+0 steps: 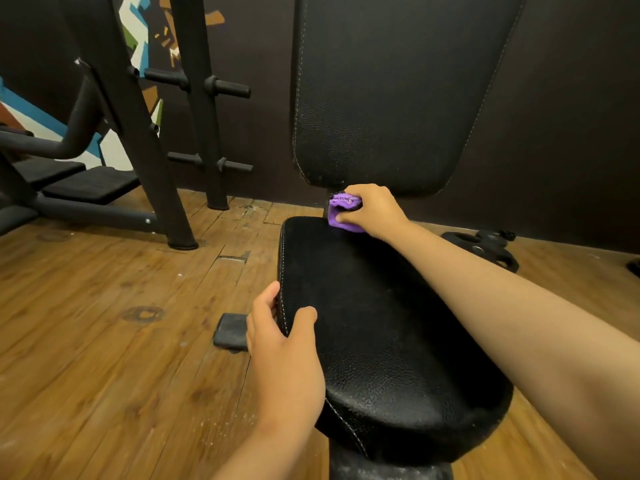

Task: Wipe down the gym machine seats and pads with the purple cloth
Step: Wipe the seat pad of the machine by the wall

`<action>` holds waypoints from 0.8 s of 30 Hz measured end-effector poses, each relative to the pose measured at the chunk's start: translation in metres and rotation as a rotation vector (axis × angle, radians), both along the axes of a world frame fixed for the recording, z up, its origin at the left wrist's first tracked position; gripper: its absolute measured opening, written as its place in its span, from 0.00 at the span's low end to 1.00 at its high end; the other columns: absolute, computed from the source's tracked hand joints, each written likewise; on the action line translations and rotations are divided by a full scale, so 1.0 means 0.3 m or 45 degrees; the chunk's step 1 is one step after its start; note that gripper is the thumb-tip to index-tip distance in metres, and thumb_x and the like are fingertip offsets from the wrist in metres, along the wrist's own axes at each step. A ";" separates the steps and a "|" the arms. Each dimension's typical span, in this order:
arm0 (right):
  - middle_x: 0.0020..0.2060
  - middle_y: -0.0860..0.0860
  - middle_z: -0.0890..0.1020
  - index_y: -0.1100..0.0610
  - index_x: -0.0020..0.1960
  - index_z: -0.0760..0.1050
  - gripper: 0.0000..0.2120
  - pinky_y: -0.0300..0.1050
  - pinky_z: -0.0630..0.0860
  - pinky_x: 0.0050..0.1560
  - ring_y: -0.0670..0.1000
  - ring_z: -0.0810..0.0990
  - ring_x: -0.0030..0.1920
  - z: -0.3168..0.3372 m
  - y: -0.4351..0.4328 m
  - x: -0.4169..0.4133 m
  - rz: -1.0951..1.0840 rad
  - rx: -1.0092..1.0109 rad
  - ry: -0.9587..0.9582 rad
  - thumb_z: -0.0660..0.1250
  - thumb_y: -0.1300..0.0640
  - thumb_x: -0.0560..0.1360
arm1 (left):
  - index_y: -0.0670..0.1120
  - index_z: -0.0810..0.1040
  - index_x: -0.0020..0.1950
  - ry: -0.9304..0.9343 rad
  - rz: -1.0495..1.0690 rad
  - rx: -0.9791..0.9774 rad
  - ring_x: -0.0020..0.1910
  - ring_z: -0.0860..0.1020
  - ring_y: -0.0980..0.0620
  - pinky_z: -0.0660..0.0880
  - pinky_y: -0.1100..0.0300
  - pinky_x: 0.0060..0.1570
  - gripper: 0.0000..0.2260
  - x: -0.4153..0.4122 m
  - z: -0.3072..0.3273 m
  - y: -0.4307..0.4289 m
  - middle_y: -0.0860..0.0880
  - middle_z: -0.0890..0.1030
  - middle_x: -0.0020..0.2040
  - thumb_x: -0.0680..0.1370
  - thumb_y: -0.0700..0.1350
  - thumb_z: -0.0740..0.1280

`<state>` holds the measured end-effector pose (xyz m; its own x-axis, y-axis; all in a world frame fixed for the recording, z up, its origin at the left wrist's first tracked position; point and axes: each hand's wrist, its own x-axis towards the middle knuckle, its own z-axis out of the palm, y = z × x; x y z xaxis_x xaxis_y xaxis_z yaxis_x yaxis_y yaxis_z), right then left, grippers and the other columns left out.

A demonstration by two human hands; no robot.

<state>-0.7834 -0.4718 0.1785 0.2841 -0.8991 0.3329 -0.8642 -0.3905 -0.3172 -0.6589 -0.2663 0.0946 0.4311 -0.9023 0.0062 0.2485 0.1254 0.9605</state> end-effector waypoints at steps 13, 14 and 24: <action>0.43 0.46 0.82 0.55 0.50 0.80 0.10 0.38 0.75 0.45 0.43 0.79 0.44 0.048 0.443 -0.052 0.471 0.188 0.070 0.75 0.55 0.70 | 0.53 0.69 0.68 -0.098 0.009 -0.049 0.66 0.70 0.53 0.69 0.49 0.66 0.18 -0.006 -0.026 0.024 0.53 0.72 0.66 0.79 0.38 0.60; 0.42 0.45 0.82 0.54 0.50 0.80 0.10 0.39 0.74 0.44 0.42 0.78 0.44 0.045 0.433 -0.051 0.402 0.141 0.042 0.75 0.55 0.70 | 0.54 0.69 0.68 -0.107 0.012 -0.056 0.66 0.69 0.53 0.69 0.48 0.67 0.19 -0.011 -0.034 0.033 0.53 0.72 0.66 0.80 0.38 0.59; 0.39 0.47 0.82 0.56 0.46 0.80 0.09 0.40 0.76 0.43 0.43 0.79 0.42 0.039 0.592 -0.146 0.315 0.177 -0.091 0.75 0.53 0.69 | 0.57 0.67 0.66 -0.148 -0.084 -0.035 0.68 0.67 0.49 0.66 0.44 0.69 0.19 0.002 -0.022 0.063 0.52 0.69 0.67 0.77 0.45 0.58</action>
<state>-0.8272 -0.2941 0.1902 0.4810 -0.8437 0.2385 -0.7215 -0.5354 -0.4391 -0.6584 -0.2474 0.0879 0.3658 -0.9274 0.0776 0.1443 0.1390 0.9797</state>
